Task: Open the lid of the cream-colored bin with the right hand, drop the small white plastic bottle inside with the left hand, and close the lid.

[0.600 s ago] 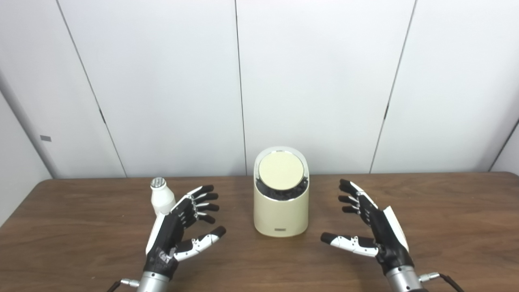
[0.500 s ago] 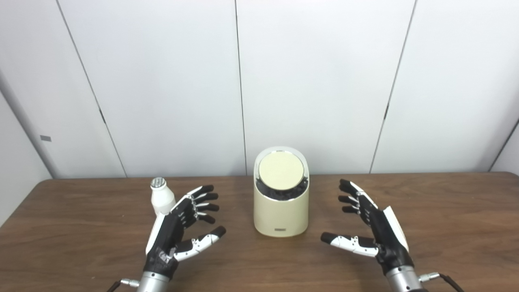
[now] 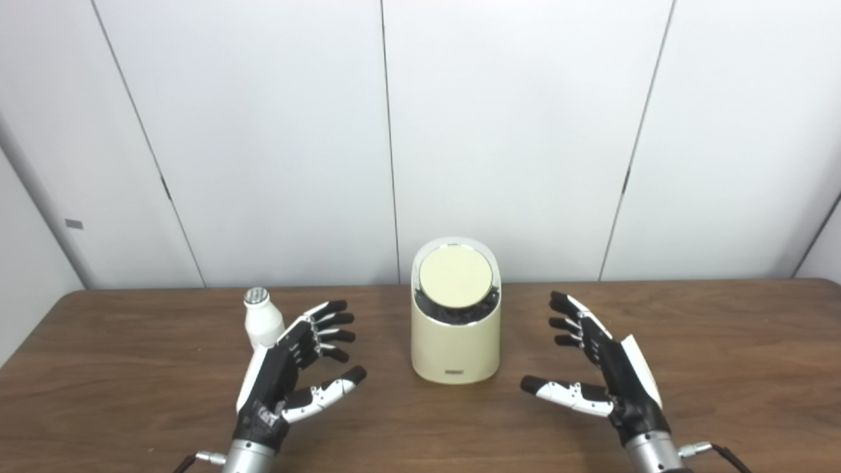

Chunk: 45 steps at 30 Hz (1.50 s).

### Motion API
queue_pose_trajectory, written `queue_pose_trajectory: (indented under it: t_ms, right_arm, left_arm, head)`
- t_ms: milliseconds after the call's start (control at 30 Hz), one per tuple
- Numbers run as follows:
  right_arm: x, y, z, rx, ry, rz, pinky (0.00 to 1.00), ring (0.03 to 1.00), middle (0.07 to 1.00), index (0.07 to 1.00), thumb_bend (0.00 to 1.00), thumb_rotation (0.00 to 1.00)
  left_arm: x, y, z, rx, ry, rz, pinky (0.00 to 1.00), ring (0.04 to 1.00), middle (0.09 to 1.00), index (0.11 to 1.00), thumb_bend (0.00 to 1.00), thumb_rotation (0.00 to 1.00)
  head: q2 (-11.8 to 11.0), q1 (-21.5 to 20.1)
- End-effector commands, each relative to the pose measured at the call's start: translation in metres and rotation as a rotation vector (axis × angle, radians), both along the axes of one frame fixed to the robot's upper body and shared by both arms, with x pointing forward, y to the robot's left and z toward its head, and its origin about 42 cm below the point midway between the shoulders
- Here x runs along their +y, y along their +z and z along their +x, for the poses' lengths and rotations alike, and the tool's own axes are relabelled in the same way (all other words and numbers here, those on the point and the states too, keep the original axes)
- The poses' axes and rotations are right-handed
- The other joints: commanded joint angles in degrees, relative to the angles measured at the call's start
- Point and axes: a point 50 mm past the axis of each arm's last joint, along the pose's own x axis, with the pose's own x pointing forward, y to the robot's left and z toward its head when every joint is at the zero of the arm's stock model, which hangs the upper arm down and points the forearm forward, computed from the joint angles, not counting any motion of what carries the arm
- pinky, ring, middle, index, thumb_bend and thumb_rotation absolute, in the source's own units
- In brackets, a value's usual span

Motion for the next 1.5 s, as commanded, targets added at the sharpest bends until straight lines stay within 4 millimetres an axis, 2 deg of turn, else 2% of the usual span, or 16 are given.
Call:
queue_pose_trajectory:
  t_ms: [0, 67, 200, 333, 500, 667, 867, 933, 1067, 1233, 1467]
  right_arm:
    - [0.009, 0.03, 0.01, -0.115, 0.012, 0.015, 0.7, 0.79, 0.863, 0.875, 0.88, 0.45]
    - [0.012, 0.037, 0.014, -0.125, 0.014, 0.02, 0.71, 0.804, 0.867, 0.875, 0.87, 0.43]
    - [0.017, 0.051, 0.024, -0.156, 0.018, 0.0, 0.68, 0.803, 0.863, 0.869, 0.84, 0.4]
    - [0.023, 0.069, 0.033, -0.139, 0.015, -0.03, 0.73, 0.834, 0.873, 0.878, 0.83, 0.36]
    - [0.028, 0.092, 0.044, -0.103, -0.011, -0.098, 0.77, 0.866, 0.892, 0.906, 0.85, 0.38]
    - [0.034, 0.114, 0.054, -0.073, -0.03, -0.158, 0.73, 0.859, 0.899, 0.916, 0.87, 0.39]
    - [0.042, 0.136, 0.066, -0.063, -0.049, -0.228, 0.7, 0.863, 0.916, 0.932, 0.9, 0.44]
    - [0.045, 0.142, 0.07, -0.066, -0.059, -0.251, 0.66, 0.842, 0.91, 0.931, 0.91, 0.46]
    - [0.052, 0.151, 0.077, -0.051, -0.064, -0.277, 0.64, 0.834, 0.913, 0.934, 0.9, 0.5]
    - [0.062, 0.158, 0.084, -0.035, -0.057, -0.274, 0.66, 0.851, 0.931, 0.938, 0.89, 0.47]
    - [0.075, 0.157, 0.093, -0.03, -0.079, -0.3, 0.67, 0.854, 0.932, 0.929, 0.91, 0.49]
  left_arm:
    - [-0.004, 0.016, 0.011, -0.075, -0.008, 0.002, 0.57, 0.689, 0.768, 0.814, 0.65, 0.04]
    - [-0.005, 0.016, 0.011, -0.077, -0.015, 0.003, 0.57, 0.691, 0.77, 0.815, 0.64, 0.01]
    - [-0.007, 0.015, 0.012, -0.073, -0.019, 0.005, 0.58, 0.694, 0.769, 0.816, 0.63, 0.0]
    - [-0.006, 0.015, 0.013, -0.069, -0.027, -0.001, 0.58, 0.695, 0.771, 0.819, 0.62, 0.0]
    - [-0.007, 0.014, 0.014, -0.07, -0.027, 0.005, 0.58, 0.689, 0.77, 0.818, 0.62, 0.0]
    - [-0.008, 0.013, 0.014, -0.065, -0.024, 0.011, 0.57, 0.684, 0.764, 0.813, 0.63, 0.0]
    - [-0.009, 0.013, 0.014, -0.065, -0.026, 0.014, 0.57, 0.685, 0.767, 0.815, 0.62, 0.0]
    - [-0.009, 0.012, 0.014, -0.065, -0.028, 0.013, 0.57, 0.683, 0.766, 0.815, 0.62, 0.0]
    - [-0.011, 0.012, 0.014, -0.061, -0.039, -0.002, 0.57, 0.683, 0.768, 0.813, 0.62, 0.0]
    - [-0.014, 0.011, 0.014, -0.053, -0.049, -0.006, 0.58, 0.691, 0.773, 0.818, 0.62, 0.0]
    - [-0.016, 0.012, 0.014, -0.056, -0.051, -0.003, 0.58, 0.694, 0.773, 0.821, 0.63, 0.0]
  head:
    - [-0.07, -0.26]
    - [-0.14, -0.26]
    - [-0.16, -0.18]
    - [-0.29, -0.82]
    - [-0.32, -0.91]
    - [-0.43, -0.74]
    - [-0.41, -0.68]
    - [-0.41, -0.68]
    - [-0.5, -0.63]
    - [-0.48, -0.56]
    - [-0.44, -0.42]
